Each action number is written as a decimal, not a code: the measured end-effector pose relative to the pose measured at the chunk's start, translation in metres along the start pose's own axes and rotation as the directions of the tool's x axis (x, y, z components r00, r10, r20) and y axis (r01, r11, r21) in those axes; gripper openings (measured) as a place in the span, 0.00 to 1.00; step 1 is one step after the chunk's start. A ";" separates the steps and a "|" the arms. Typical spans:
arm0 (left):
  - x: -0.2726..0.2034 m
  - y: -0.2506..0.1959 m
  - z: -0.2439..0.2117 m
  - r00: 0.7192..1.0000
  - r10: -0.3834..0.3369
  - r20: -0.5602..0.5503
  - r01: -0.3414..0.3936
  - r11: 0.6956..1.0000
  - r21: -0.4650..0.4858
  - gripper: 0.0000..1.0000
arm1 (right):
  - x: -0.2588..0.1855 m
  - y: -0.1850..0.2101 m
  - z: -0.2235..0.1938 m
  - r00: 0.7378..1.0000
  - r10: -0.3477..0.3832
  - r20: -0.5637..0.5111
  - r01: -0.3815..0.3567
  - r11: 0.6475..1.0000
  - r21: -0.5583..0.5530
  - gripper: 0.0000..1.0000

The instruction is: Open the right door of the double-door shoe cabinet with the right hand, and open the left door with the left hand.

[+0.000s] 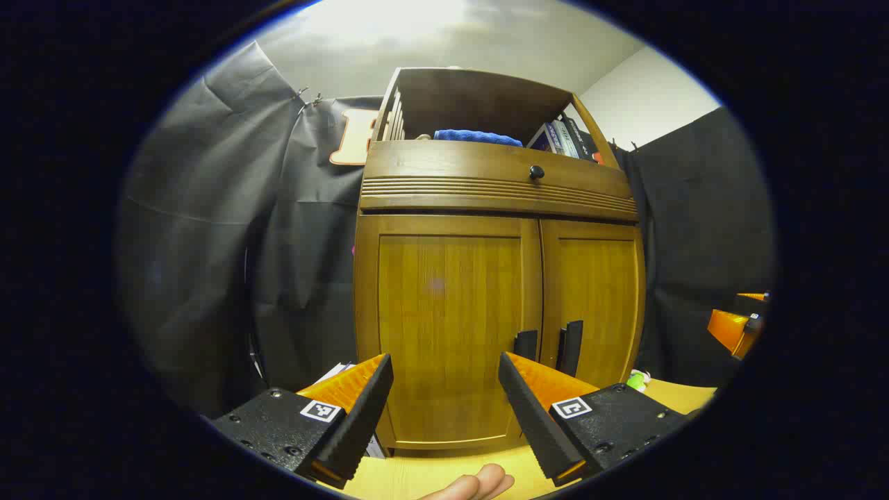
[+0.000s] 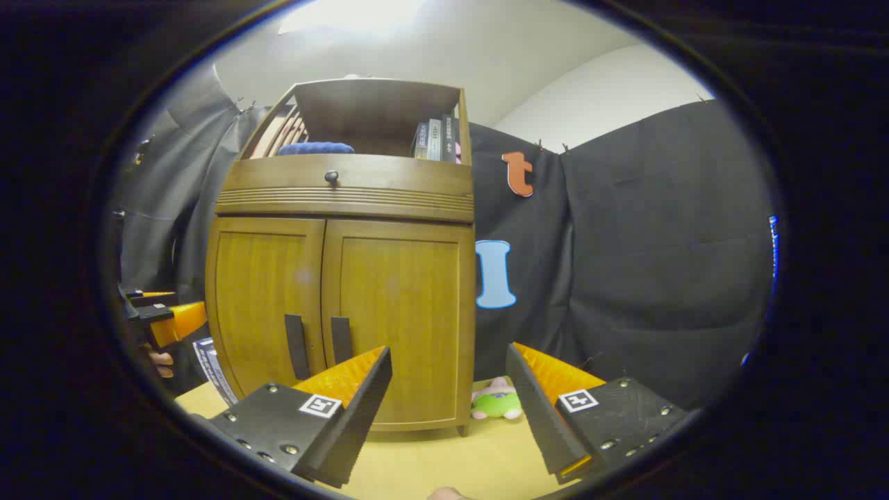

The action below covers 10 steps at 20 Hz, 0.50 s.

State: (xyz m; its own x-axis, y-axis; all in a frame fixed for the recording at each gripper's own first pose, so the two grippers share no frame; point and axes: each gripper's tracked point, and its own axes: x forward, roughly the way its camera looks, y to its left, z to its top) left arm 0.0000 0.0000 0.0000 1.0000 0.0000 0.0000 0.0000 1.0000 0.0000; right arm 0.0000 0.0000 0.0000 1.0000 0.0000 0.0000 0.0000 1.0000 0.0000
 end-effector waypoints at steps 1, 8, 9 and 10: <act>0.000 0.000 0.000 1.000 0.002 0.003 -0.002 1.000 0.000 0.94 | -0.001 0.000 0.002 1.000 -0.002 0.003 0.002 1.000 0.003 0.98; 0.002 -0.001 -0.002 1.000 0.002 -0.006 -0.002 1.000 0.000 0.96 | 0.001 -0.003 0.000 1.000 -0.013 0.005 0.013 1.000 0.011 1.00; 0.002 -0.001 -0.002 1.000 0.001 -0.004 -0.001 1.000 0.003 0.96 | 0.000 -0.003 0.001 1.000 -0.014 0.004 0.014 1.000 0.013 0.98; 0.001 -0.002 -0.002 1.000 0.001 -0.003 -0.001 1.000 0.005 0.96 | 0.000 -0.002 0.001 1.000 -0.012 0.004 0.012 1.000 0.015 1.00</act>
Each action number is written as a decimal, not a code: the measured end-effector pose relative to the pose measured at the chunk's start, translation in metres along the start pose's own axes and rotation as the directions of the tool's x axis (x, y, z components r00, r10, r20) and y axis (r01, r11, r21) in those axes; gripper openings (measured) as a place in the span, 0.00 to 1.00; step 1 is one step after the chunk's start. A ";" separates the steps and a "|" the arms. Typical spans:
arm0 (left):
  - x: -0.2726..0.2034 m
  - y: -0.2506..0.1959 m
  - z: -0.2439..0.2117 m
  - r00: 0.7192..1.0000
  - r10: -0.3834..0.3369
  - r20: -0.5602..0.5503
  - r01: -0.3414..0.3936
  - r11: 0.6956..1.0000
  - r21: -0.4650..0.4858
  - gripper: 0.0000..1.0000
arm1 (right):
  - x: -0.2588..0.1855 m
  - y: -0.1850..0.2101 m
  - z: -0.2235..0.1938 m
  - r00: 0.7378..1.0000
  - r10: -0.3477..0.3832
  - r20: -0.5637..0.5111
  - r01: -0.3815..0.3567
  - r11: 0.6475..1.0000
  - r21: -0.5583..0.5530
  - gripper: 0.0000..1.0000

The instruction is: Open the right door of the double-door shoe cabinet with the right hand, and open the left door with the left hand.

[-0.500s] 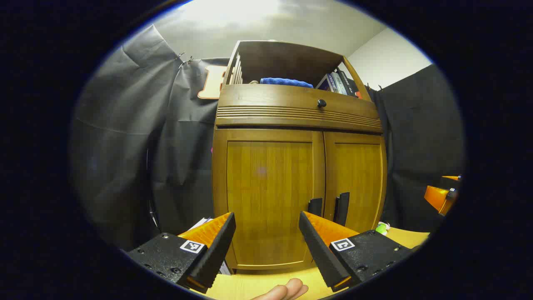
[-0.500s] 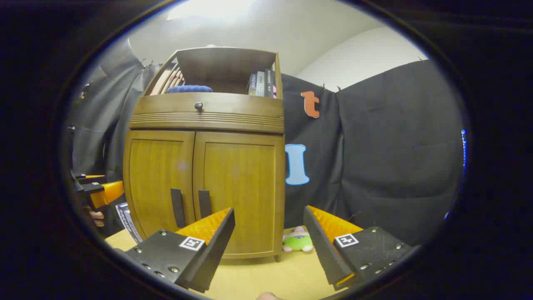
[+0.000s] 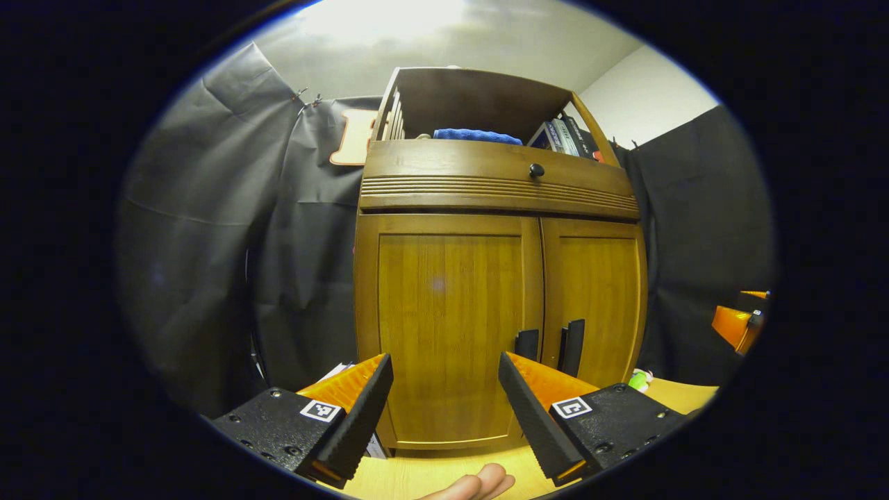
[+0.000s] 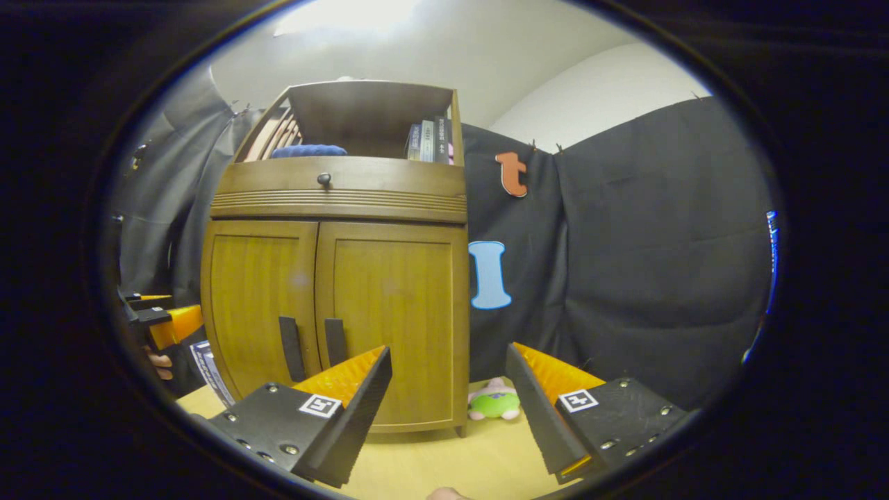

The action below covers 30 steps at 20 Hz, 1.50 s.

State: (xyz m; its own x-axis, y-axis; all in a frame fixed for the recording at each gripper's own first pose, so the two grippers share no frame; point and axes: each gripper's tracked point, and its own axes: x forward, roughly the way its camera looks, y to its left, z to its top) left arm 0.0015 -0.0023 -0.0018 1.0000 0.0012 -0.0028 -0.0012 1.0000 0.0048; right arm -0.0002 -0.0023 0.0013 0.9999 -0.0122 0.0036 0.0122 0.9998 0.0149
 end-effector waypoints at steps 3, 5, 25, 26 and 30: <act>-0.001 -0.001 0.001 1.000 -0.006 0.003 0.006 1.000 0.004 0.96 | 0.000 0.000 -0.001 1.000 0.000 0.000 0.000 1.000 0.000 0.95; -0.001 -0.003 0.001 1.000 -0.008 0.004 0.008 1.000 0.009 0.96 | 0.000 -0.001 -0.001 1.000 0.001 0.000 -0.001 1.000 0.000 0.94; -0.007 0.015 0.011 1.000 0.009 0.023 -0.008 1.000 -0.005 0.94 | 0.074 0.092 -0.010 0.991 0.132 -0.008 -0.132 0.991 -0.024 1.00; -0.006 0.016 0.012 1.000 0.007 0.026 -0.007 1.000 -0.009 0.94 | 0.083 0.104 -0.014 0.989 0.148 -0.011 -0.148 0.988 -0.033 0.98; -0.007 0.023 0.014 0.999 0.008 0.031 -0.007 1.000 -0.016 0.94 | 0.114 0.158 -0.052 0.972 0.221 -0.082 -0.225 0.973 -0.044 0.98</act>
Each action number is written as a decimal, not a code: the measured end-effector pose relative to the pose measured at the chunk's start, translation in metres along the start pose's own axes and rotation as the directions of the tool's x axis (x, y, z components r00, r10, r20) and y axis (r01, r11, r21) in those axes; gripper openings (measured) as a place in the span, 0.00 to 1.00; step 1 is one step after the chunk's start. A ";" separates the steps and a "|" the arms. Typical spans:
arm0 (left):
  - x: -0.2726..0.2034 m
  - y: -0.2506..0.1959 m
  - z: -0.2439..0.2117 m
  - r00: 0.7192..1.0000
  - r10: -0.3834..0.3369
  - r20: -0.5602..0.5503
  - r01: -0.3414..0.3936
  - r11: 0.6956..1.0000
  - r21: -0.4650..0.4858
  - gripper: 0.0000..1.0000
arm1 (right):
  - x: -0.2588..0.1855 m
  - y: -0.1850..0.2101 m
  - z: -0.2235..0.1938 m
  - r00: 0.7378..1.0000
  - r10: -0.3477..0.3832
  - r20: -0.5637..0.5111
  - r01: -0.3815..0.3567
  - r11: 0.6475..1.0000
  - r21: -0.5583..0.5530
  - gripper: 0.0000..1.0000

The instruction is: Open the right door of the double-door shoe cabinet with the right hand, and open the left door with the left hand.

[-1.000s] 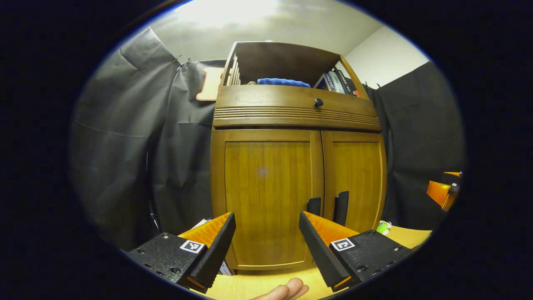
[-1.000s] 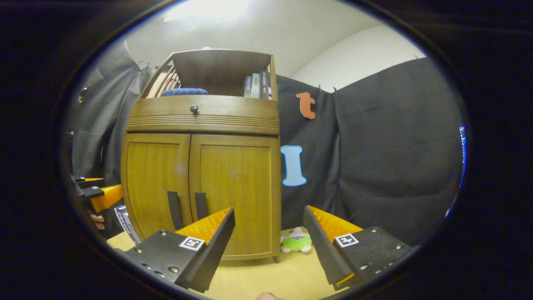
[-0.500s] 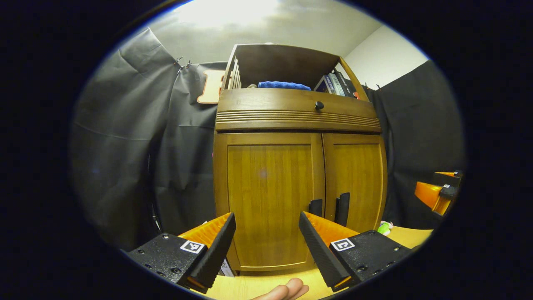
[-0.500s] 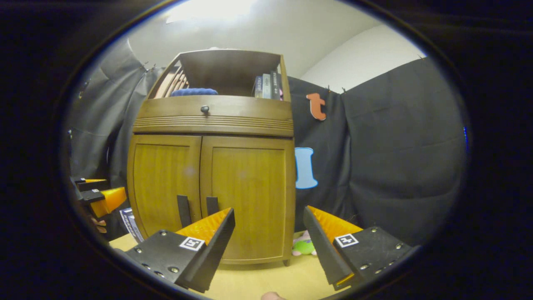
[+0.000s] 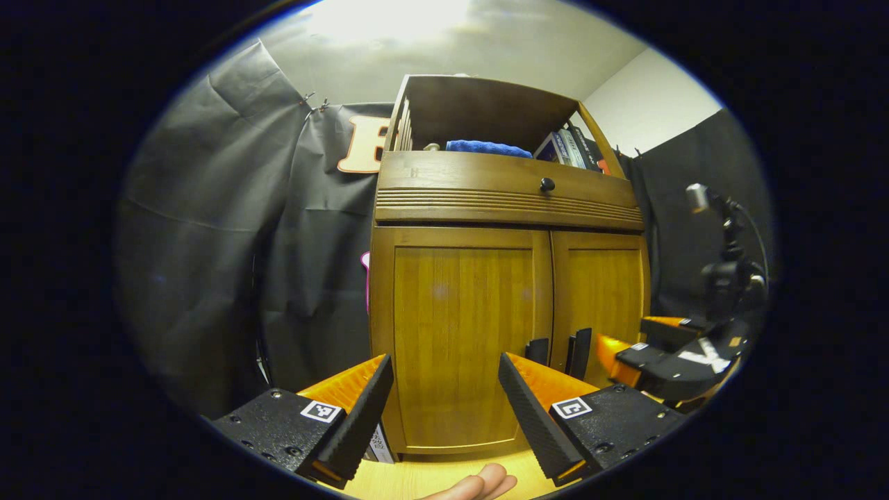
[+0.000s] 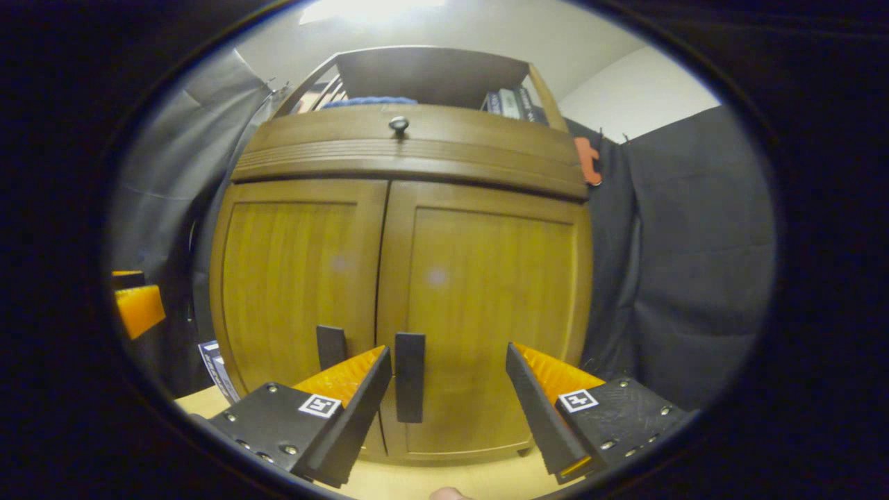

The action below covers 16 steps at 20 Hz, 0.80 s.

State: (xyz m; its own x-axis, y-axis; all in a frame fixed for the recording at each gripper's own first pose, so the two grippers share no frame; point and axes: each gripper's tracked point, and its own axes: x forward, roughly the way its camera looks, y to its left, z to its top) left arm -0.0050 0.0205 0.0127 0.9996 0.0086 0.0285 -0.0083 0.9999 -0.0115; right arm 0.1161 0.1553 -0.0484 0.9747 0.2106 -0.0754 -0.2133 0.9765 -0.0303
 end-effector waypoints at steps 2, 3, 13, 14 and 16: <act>0.001 0.004 0.000 1.000 -0.001 -0.003 0.001 1.000 -0.008 0.94 | 0.016 0.015 -0.022 0.998 0.024 -0.050 -0.025 1.000 -0.005 0.98; 0.002 0.006 0.000 1.000 -0.001 -0.005 0.001 1.000 -0.012 0.94 | 0.021 0.022 -0.031 0.997 0.035 -0.071 -0.036 0.999 -0.011 0.94; 0.003 0.016 0.001 1.000 -0.005 -0.015 0.004 0.999 -0.043 0.91 | 0.065 0.026 -0.069 0.992 0.041 -0.120 -0.039 0.999 0.021 0.94; 0.004 0.015 0.001 1.000 -0.009 -0.016 0.008 0.999 -0.042 0.91 | 0.064 0.026 -0.069 0.991 0.054 -0.123 -0.048 0.998 0.046 0.87; 0.004 0.015 0.001 1.000 -0.009 -0.013 0.008 0.999 -0.043 0.91 | 0.066 0.035 -0.073 0.986 0.105 -0.132 -0.094 0.991 0.092 0.77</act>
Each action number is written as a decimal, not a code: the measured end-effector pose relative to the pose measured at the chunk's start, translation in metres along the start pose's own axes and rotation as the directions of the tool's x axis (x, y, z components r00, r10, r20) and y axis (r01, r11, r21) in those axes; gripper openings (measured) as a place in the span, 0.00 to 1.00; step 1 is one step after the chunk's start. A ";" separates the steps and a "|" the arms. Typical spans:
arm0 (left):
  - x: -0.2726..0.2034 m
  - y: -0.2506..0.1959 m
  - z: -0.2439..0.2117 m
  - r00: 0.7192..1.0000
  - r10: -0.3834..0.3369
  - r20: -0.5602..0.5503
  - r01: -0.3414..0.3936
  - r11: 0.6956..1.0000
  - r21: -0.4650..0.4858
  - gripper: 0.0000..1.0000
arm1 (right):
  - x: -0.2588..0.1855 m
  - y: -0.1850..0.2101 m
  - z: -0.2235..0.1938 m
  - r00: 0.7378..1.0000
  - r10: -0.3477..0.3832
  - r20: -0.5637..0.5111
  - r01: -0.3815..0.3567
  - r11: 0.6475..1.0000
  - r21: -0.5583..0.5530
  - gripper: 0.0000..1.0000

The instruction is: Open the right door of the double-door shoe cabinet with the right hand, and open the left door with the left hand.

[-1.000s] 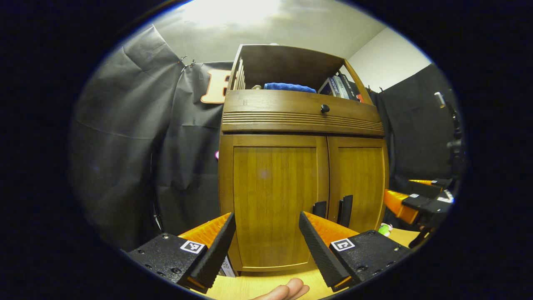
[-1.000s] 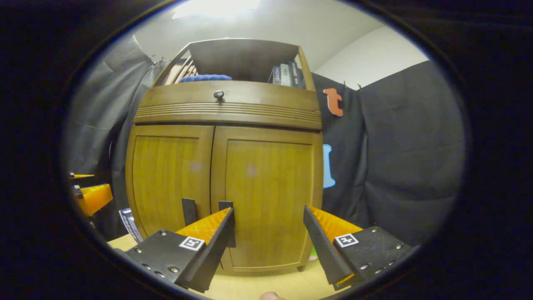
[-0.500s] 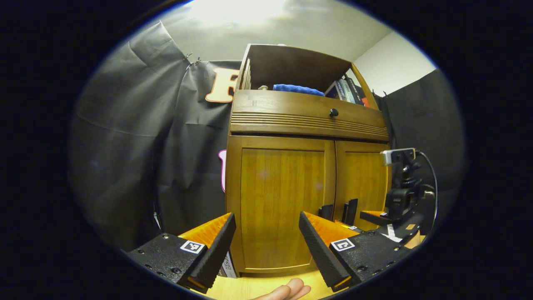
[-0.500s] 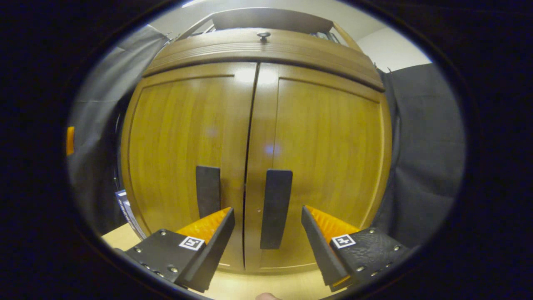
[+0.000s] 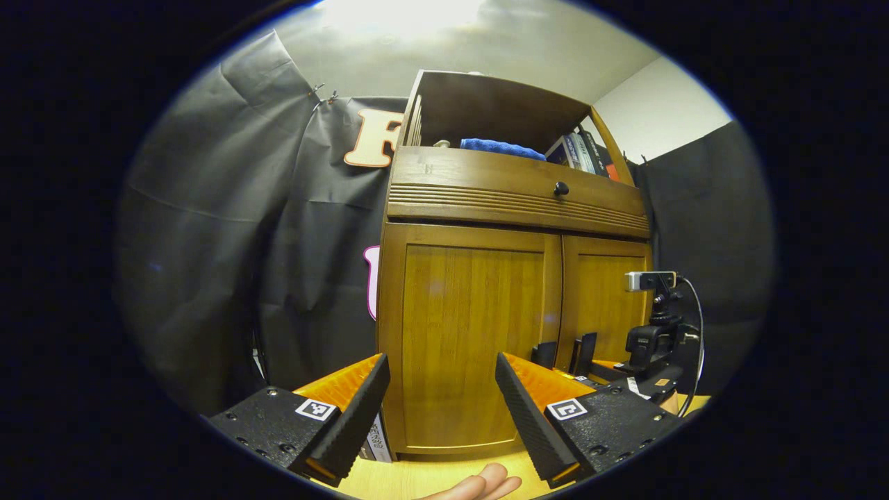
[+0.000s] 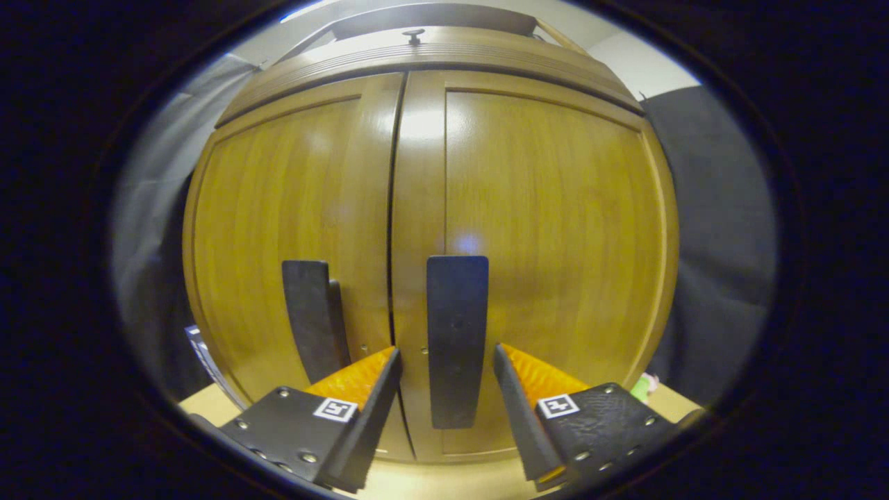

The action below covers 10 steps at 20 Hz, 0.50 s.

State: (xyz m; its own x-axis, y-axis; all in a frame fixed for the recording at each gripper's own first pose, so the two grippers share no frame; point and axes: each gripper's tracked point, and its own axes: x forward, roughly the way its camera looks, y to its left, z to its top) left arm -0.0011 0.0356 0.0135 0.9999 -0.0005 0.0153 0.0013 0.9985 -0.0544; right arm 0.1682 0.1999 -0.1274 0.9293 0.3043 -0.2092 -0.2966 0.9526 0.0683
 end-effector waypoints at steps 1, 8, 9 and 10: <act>0.000 0.000 0.000 1.000 0.000 0.001 0.000 1.000 -0.002 0.91 | 0.000 0.002 0.001 1.000 0.000 0.004 0.000 1.000 0.000 0.68; 0.000 -0.006 -0.002 1.000 -0.004 0.000 0.004 1.000 0.007 0.95 | -0.001 -0.009 0.002 0.999 0.044 0.000 -0.044 0.999 -0.001 0.22; 0.001 -0.007 -0.003 1.000 -0.006 -0.003 0.006 1.000 0.009 0.95 | -0.005 -0.008 0.002 0.999 0.045 0.003 -0.045 0.999 -0.017 0.26; 0.001 -0.008 -0.003 1.000 -0.008 -0.003 0.008 1.000 0.012 0.95 | -0.005 -0.009 0.002 0.999 0.037 0.009 -0.037 0.998 -0.041 0.26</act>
State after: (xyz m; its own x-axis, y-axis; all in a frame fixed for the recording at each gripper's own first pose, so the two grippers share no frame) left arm -0.0002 0.0271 0.0108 0.9999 -0.0086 0.0130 0.0092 0.9990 -0.0426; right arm 0.1661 0.1901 -0.1248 0.9197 0.3393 -0.1976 -0.3391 0.9401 0.0361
